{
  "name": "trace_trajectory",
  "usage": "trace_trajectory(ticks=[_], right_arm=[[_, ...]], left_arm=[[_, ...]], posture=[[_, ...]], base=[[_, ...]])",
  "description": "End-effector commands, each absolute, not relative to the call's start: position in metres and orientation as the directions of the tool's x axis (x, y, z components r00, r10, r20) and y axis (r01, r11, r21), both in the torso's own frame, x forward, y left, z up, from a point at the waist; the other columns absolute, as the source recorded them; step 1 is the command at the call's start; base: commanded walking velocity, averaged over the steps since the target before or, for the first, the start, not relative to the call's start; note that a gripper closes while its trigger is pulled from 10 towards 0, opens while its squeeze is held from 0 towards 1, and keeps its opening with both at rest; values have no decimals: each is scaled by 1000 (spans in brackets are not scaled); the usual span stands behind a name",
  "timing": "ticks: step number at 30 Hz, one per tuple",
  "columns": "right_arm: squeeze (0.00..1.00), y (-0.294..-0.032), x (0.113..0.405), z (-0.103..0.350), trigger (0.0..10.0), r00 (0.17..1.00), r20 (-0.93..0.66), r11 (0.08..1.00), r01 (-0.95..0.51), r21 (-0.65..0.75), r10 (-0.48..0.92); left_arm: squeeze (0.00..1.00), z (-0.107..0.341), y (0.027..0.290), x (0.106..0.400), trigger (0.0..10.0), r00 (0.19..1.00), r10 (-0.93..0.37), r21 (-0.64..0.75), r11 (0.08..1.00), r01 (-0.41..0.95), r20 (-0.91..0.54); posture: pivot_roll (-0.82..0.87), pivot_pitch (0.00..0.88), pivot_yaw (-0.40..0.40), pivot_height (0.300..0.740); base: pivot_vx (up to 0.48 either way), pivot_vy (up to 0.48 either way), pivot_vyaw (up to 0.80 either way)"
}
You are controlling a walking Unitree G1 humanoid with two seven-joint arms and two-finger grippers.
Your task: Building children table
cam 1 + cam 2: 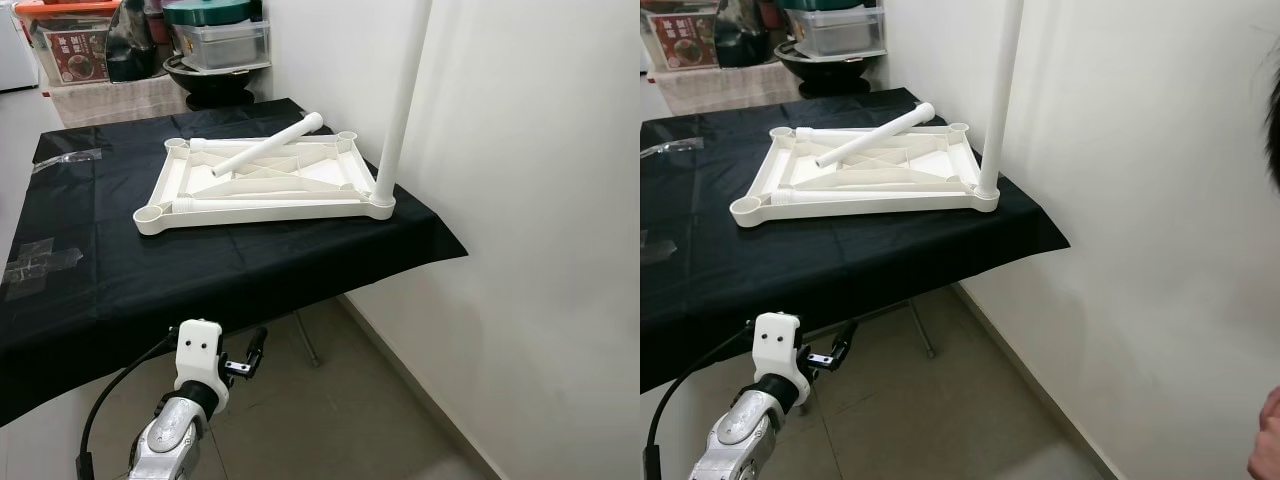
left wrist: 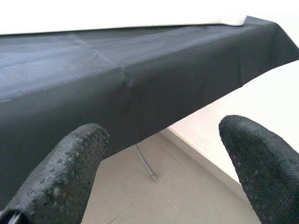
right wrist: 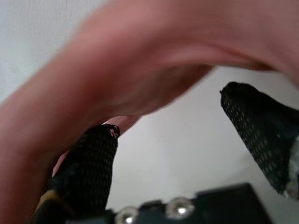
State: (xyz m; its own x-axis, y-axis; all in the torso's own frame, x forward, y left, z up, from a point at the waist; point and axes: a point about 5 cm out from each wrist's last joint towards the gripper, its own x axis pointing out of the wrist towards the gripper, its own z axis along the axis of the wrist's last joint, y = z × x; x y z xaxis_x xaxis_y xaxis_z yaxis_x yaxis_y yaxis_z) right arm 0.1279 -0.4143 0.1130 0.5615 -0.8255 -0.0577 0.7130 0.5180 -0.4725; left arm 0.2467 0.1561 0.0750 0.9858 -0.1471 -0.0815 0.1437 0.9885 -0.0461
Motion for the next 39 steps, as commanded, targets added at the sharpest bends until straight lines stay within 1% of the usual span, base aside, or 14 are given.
trace_trajectory(ticks=[1, 39], right_arm=[[918, -414, 127, 112, 10000, 562, -63, 525, 719, -456, -825], [922, -419, 132, 104, 10000, 564, -80, 536, 717, -446, -822]], left_arm=[[0, 73, 158, 248, 10000, 985, -148, -38, 989, 145, -87], [0, 71, 163, 254, 10000, 988, -133, -38, 991, 131, -77]], posture=[[-169, 0, -52, 740], [-158, 0, -60, 740]], base=[[0, 0, 0], [0, 0, 0]])
